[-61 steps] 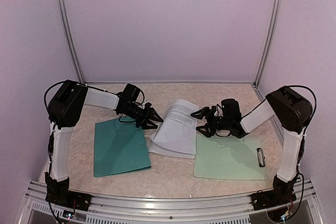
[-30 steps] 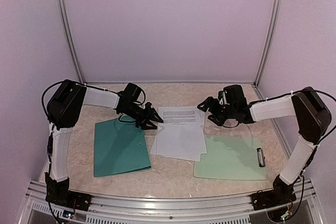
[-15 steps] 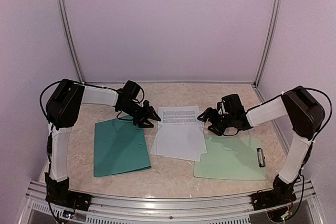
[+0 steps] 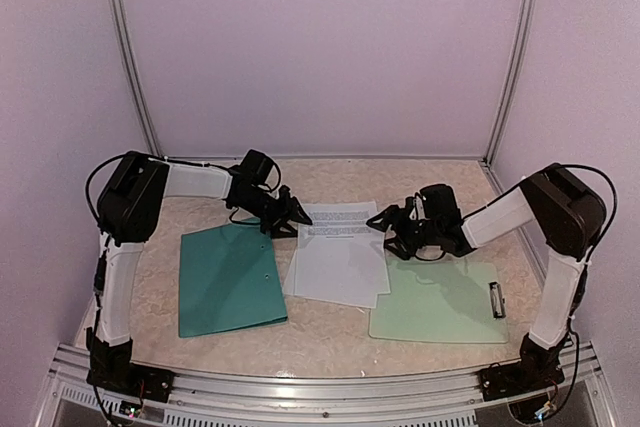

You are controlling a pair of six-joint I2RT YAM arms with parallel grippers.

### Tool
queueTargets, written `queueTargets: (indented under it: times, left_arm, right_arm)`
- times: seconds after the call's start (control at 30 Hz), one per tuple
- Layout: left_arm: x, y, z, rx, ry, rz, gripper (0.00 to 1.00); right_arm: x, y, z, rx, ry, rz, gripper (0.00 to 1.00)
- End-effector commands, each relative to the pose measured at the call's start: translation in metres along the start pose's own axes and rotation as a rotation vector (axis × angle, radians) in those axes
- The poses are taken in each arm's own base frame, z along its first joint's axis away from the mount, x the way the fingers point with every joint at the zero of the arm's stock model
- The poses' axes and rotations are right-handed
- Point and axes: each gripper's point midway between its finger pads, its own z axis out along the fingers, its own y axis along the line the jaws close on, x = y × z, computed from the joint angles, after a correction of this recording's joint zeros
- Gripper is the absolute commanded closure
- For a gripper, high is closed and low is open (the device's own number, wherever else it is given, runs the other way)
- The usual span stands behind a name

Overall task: Put the files into the folder
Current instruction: Pick up the file from the center of the board.

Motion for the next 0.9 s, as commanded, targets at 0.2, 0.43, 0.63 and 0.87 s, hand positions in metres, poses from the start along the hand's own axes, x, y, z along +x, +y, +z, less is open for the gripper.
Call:
queueTargets:
  times: [0.2,0.43,0.63,0.87]
  left_arm:
    - [0.023,0.036,0.029,-0.072,0.055,-0.053,0.49]
    - [0.022,0.039,0.024,-0.073,0.047,-0.046,0.49]
    - [0.022,0.035,0.021,-0.052,0.046,-0.044,0.49]
    - [0.021,0.027,0.011,0.01,0.044,-0.043,0.49]
  right_arm:
    - [0.031,-0.02,0.008,-0.016,0.094,0.148,0.21]
    - [0.03,-0.022,0.007,-0.018,0.092,0.143,0.23]
    - [0.028,-0.021,0.016,-0.022,0.107,0.1,0.45]
    - [0.013,-0.02,0.02,0.007,0.094,0.007,0.78]
